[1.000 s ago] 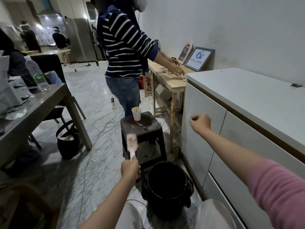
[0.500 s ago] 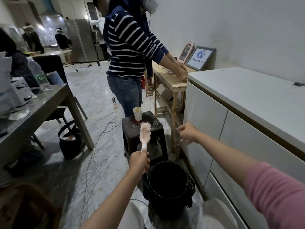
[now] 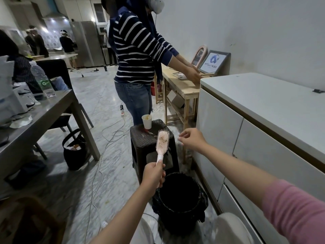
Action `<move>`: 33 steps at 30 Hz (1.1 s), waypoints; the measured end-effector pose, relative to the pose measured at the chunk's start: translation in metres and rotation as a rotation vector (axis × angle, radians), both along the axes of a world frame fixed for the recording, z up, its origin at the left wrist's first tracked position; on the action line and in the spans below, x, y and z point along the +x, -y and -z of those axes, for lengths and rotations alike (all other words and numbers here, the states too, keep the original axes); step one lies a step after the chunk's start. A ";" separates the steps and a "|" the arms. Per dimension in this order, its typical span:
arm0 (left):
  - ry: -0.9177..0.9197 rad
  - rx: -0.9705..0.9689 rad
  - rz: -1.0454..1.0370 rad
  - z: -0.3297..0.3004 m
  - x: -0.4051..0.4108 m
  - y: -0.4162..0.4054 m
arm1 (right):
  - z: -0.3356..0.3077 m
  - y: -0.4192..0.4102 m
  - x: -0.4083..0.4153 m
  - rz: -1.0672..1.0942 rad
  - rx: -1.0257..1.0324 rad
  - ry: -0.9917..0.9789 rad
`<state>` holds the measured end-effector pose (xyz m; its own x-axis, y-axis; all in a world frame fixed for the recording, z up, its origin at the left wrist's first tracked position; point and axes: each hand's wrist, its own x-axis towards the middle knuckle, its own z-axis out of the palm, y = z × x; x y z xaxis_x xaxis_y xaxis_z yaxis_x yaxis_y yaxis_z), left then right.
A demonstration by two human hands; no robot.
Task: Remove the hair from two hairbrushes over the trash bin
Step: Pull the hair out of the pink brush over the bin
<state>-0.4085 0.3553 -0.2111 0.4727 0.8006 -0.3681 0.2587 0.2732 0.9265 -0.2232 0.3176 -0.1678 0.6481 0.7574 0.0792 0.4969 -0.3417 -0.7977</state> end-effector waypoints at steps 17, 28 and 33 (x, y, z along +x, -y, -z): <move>0.061 -0.022 0.020 -0.008 0.004 0.016 | 0.005 0.006 -0.036 -0.049 0.214 0.297; 0.080 -0.135 -0.062 -0.011 0.013 0.018 | 0.006 0.009 -0.035 -0.051 0.129 0.410; 0.090 -0.135 -0.087 -0.013 0.018 0.018 | 0.006 0.008 -0.035 -0.087 0.080 0.435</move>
<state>-0.3904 0.3372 -0.1980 0.4398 0.7861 -0.4342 0.1466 0.4141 0.8983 -0.2577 0.3098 -0.1738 0.4756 0.7881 0.3907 0.8163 -0.2299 -0.5300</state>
